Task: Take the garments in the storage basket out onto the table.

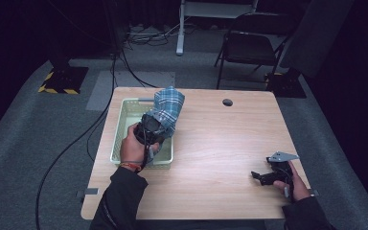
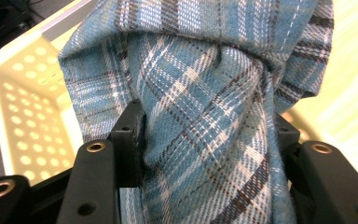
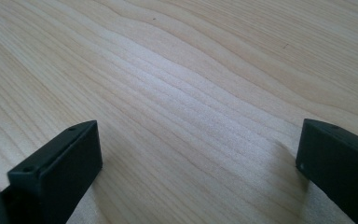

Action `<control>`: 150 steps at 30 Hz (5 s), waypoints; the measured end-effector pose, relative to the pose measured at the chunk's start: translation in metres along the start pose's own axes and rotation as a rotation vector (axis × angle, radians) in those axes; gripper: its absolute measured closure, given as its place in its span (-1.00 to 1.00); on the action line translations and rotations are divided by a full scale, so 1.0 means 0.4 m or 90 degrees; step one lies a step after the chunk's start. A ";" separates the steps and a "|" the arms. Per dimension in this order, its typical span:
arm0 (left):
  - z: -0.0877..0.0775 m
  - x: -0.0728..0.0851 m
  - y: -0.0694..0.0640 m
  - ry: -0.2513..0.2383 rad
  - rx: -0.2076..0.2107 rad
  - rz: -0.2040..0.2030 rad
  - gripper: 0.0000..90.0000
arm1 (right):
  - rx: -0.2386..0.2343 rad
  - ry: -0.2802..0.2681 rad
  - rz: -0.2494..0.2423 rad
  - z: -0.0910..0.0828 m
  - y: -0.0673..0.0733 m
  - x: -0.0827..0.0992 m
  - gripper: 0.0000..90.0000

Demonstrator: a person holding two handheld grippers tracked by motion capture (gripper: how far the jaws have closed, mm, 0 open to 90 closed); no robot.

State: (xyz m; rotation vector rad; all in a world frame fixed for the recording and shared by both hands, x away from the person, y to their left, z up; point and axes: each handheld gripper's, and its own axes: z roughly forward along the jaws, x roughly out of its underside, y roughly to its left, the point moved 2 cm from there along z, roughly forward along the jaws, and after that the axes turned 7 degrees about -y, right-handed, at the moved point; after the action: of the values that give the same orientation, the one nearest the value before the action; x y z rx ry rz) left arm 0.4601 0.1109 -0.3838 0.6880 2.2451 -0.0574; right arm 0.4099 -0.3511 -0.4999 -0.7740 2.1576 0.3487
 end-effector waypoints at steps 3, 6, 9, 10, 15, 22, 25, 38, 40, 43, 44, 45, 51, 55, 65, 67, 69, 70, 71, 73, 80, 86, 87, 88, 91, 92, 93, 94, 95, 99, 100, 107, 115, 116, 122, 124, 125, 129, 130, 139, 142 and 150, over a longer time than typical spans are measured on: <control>-0.010 -0.011 -0.014 -0.007 0.003 0.002 0.01 | 0.000 0.000 0.000 0.000 0.000 0.000 -1.00; -0.019 -0.022 -0.029 -0.010 0.012 0.009 0.01 | 0.000 0.000 0.000 0.000 0.000 0.000 -1.00; -0.023 -0.028 -0.043 -0.012 0.019 0.019 0.01 | 0.000 0.000 0.000 0.000 0.000 0.000 -1.00; -0.023 -0.028 -0.043 -0.012 0.019 0.019 0.01 | 0.000 0.000 0.000 0.000 0.000 0.000 -1.00; -0.030 -0.041 -0.068 -0.020 0.030 0.030 0.01 | 0.000 0.000 0.000 0.000 0.000 0.000 -1.00; -0.033 -0.051 -0.096 -0.026 0.039 0.039 0.01 | 0.000 0.000 0.000 0.000 0.000 0.000 -1.00; -0.035 -0.056 -0.114 -0.030 0.044 0.045 0.01 | 0.000 0.000 0.000 0.000 0.000 0.000 -1.00; -0.039 -0.086 -0.187 -0.043 0.071 0.075 0.01 | 0.000 0.000 0.000 0.000 0.000 0.000 -1.00; -0.038 -0.089 -0.192 -0.042 0.073 0.075 0.01 | 0.000 0.000 0.000 0.000 0.000 0.000 -1.00; -0.037 -0.092 -0.198 -0.043 0.076 0.076 0.01 | 0.000 0.000 0.000 0.000 0.000 0.000 -1.00; -0.035 -0.094 -0.204 -0.043 0.084 0.077 0.01 | 0.000 0.000 0.000 0.000 0.000 0.000 -1.00; -0.035 -0.094 -0.206 -0.043 0.084 0.078 0.01 | 0.000 0.000 0.000 0.000 0.000 0.000 -1.00; -0.033 -0.098 -0.224 -0.043 0.089 0.085 0.01 | 0.000 0.000 0.000 0.000 0.000 0.000 -1.00; -0.029 -0.104 -0.246 -0.038 0.090 0.098 0.02 | 0.000 0.000 0.000 0.000 0.000 0.000 -1.00; -0.007 -0.113 -0.321 -0.002 0.067 0.161 0.05 | 0.000 0.000 0.000 0.000 0.000 0.000 -1.00; -0.001 -0.115 -0.347 0.008 0.063 0.183 0.06 | 0.000 0.000 0.000 0.000 0.000 0.000 -1.00; 0.000 -0.117 -0.363 0.008 0.079 0.188 0.06 | 0.000 0.000 0.000 0.000 0.000 0.000 -1.00; 0.002 -0.119 -0.372 0.009 0.084 0.191 0.06 | 0.000 0.000 0.000 0.000 0.000 0.000 -1.00; 0.006 -0.119 -0.383 0.014 0.083 0.201 0.07 | 0.000 0.000 0.000 0.000 0.000 0.000 -1.00; 0.010 -0.119 -0.389 0.017 0.082 0.206 0.07 | 0.000 0.000 0.000 0.000 0.000 0.000 -1.00; 0.041 -0.110 -0.434 0.035 0.093 0.213 0.08 | 0.000 0.000 -0.001 0.000 0.000 0.000 -1.00; 0.060 -0.102 -0.441 0.039 0.113 0.193 0.09 | 0.000 0.000 0.000 0.000 0.000 0.000 -1.00; 0.063 -0.100 -0.442 0.042 0.116 0.193 0.09 | 0.000 0.000 0.000 0.000 0.000 0.000 -1.00; 0.063 -0.100 -0.442 0.042 0.116 0.193 0.09 | 0.000 0.000 -0.001 0.000 0.000 0.000 -1.00; 0.069 -0.095 -0.448 0.036 0.130 0.183 0.09 | 0.000 0.000 0.000 0.000 0.000 0.000 -1.00; 0.069 -0.095 -0.448 0.036 0.130 0.183 0.10 | 0.000 0.000 0.000 0.000 0.000 0.000 -1.00; 0.070 -0.094 -0.450 0.035 0.132 0.183 0.10 | 0.000 0.000 -0.001 0.000 0.000 0.000 -1.00; 0.073 -0.093 -0.452 0.033 0.138 0.178 0.10 | 0.000 0.000 0.000 0.000 0.000 0.000 -1.00; 0.074 -0.093 -0.455 0.034 0.143 0.177 0.11 | 0.000 0.000 0.000 0.000 0.000 0.000 -1.00; 0.078 -0.090 -0.460 0.033 0.149 0.178 0.11 | 0.000 0.000 0.000 0.000 0.000 0.000 -1.00; 0.083 -0.088 -0.463 0.033 0.149 0.175 0.11 | 0.000 0.000 0.000 0.000 0.000 0.000 -1.00; 0.107 -0.074 -0.477 0.043 0.159 0.173 0.11 | 0.000 0.000 -0.001 0.000 0.000 0.000 -1.00; 0.122 -0.070 -0.478 0.038 0.157 0.162 0.10 | 0.000 0.000 0.000 0.000 0.000 0.000 -1.00; 0.123 -0.070 -0.479 0.037 0.157 0.162 0.10 | 0.000 0.000 0.000 0.000 0.000 0.000 -1.00; 0.128 -0.069 -0.479 0.031 0.161 0.155 0.09 | 0.000 0.000 0.000 0.000 0.000 0.000 -1.00; 0.133 -0.069 -0.477 0.025 0.164 0.149 0.07 | 0.000 0.000 -0.001 0.000 0.000 0.000 -1.00; 0.134 -0.069 -0.476 0.023 0.164 0.148 0.07 | 0.000 0.000 0.000 0.000 0.000 0.000 -1.00; 0.138 -0.070 -0.478 0.020 0.164 0.147 0.05 | 0.000 0.000 0.000 0.000 0.000 0.000 -1.00; 0.139 -0.071 -0.478 0.020 0.164 0.148 0.04 | 0.000 0.000 0.000 0.000 0.000 0.000 -1.00; 0.141 -0.070 -0.475 0.021 0.171 0.149 -0.06 | 0.000 0.000 0.000 0.000 0.000 0.000 -1.00; 0.139 -0.070 -0.475 0.024 0.172 0.152 -0.08 | 0.000 0.000 0.000 0.000 0.000 0.000 -1.00; 0.133 -0.069 -0.466 0.033 0.172 0.156 -0.28 | 0.000 0.000 0.000 0.000 0.000 0.000 -1.00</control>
State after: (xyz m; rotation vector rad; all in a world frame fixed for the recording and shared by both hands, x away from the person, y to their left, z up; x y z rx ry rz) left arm 0.4187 -0.0742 -0.4334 1.1159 2.2063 -0.2274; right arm 0.4098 -0.3512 -0.4999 -0.7747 2.1572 0.3487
